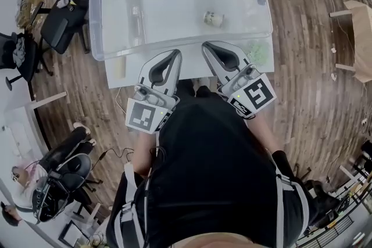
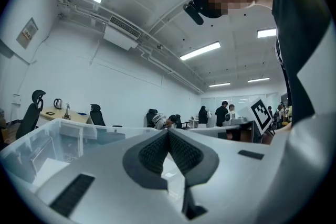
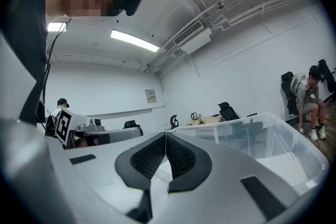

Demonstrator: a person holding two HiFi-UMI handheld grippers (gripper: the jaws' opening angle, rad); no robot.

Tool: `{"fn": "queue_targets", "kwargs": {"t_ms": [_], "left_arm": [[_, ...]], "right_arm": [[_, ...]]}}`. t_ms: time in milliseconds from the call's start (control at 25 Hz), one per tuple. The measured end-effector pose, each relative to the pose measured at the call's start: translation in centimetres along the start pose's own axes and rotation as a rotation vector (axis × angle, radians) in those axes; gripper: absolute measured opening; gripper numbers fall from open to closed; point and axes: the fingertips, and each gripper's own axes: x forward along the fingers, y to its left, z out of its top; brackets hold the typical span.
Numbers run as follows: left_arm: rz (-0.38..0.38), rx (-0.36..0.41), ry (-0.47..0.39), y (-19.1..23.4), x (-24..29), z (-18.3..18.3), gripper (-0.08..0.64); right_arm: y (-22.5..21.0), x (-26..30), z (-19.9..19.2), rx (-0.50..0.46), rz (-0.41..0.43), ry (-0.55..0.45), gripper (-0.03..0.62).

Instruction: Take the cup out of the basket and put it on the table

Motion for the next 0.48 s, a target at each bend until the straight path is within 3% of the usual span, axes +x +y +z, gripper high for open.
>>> {"fn": "queue_targets", "kwargs": {"t_ms": [480], "left_arm": [[-0.12,-0.01,-0.038,4.2,1.2,1.7,0.018]], "right_arm": [[-0.9,3.7,0.9,-0.037,-0.115,0.01,0.018]]}}
